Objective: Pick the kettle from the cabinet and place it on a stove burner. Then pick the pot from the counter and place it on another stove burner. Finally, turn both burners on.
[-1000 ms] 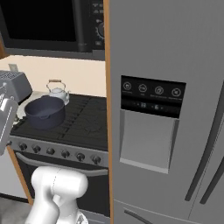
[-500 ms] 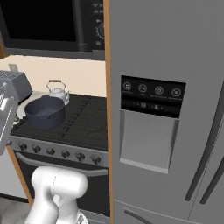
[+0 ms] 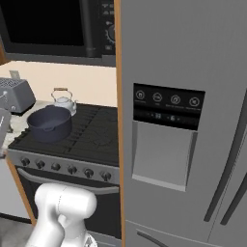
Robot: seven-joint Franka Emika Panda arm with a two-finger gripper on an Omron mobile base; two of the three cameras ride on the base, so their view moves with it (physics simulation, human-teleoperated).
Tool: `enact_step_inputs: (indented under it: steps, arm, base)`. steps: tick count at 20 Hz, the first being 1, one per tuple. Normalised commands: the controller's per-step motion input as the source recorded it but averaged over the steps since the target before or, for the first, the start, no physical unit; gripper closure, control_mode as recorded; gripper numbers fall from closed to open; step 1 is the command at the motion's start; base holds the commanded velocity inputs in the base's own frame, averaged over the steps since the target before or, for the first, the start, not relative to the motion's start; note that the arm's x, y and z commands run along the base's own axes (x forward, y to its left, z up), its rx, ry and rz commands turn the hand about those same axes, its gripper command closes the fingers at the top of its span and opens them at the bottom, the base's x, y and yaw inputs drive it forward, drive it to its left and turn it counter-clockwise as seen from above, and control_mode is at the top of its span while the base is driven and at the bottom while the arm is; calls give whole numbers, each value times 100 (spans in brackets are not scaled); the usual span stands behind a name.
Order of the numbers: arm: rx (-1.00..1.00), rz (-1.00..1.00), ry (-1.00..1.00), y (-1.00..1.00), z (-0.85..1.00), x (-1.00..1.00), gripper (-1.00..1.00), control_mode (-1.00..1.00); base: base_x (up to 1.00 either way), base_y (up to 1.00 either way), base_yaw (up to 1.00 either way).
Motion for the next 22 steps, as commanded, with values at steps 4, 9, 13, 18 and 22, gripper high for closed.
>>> enact_step_inputs:
  steps: [4,9,13,18,22]
  arm:
    - [-6,0,1,28,7,1,-100,-100]
    - [-1,0,8,13,0,15,-100,-100]
    - [0,3,4,0,-4,21,-100,-100]
    - [-5,6,0,0,-39,15,-100,-100]
    - [-11,7,0,0,-52,3,-100,-100]
  base:
    - [0,0,0]
    - [0,0,0]
    - [0,0,0]
    - [0,0,0]
    - [0,0,0]
